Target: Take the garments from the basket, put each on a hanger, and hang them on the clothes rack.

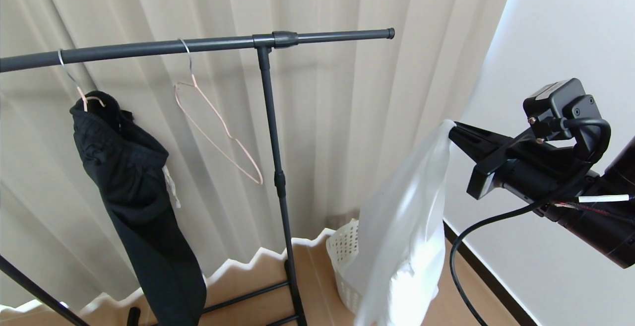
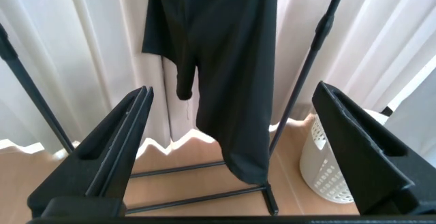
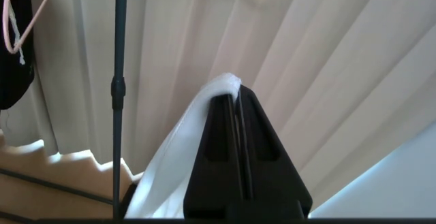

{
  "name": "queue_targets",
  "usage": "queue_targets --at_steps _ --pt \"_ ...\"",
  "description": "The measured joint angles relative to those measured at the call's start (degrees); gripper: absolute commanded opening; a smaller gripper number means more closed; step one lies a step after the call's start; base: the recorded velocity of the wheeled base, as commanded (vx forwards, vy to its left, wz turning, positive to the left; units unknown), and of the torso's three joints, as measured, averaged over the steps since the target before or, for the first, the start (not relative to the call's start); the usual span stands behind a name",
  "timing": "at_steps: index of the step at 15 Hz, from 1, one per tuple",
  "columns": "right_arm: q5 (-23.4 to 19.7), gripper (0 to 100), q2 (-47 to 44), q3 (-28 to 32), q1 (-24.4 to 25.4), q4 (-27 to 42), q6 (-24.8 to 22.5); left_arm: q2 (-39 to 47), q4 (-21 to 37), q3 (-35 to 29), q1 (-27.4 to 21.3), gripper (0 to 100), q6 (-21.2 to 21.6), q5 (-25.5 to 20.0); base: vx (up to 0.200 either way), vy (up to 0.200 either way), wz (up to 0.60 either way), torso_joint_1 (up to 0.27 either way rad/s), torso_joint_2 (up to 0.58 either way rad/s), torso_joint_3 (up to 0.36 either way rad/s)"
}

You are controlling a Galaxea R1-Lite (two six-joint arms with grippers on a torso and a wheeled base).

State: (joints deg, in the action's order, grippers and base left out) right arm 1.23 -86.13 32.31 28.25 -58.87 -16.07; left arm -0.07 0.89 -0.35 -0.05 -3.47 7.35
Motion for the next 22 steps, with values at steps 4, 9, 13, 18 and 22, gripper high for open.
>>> queue_targets --at_steps 4,9,13,18,22 --pt "0.0 0 0.02 0.11 -0.05 0.0 0.0 0.0 -0.05 0.0 0.02 100 0.02 0.0 0.0 0.0 0.0 0.243 -0.6 -0.355" --pt "-0.01 0 0.1 -0.11 -0.05 -0.02 -0.02 0.0 0.0 0.0 0.02 100 0.0 0.0 0.0 0.0 0.0 0.177 -0.41 -0.239" --pt "0.05 0 0.22 -0.44 -0.07 0.0 0.0 0.0 0.0 0.0 0.02 100 -0.02 0.0 0.0 0.0 0.0 0.168 -0.36 -0.209" --pt "0.0 0 0.22 -1.06 -0.05 -0.85 0.0 0.0 0.0 0.0 0.05 100 -0.18 0.09 0.0 0.0 0.0 0.112 -0.25 -0.137" --pt "0.0 0 0.11 -1.19 -0.57 -1.12 0.0 0.0 0.0 0.0 0.05 100 -0.18 0.01 0.0 0.0 0.45 0.005 0.0 -0.003"
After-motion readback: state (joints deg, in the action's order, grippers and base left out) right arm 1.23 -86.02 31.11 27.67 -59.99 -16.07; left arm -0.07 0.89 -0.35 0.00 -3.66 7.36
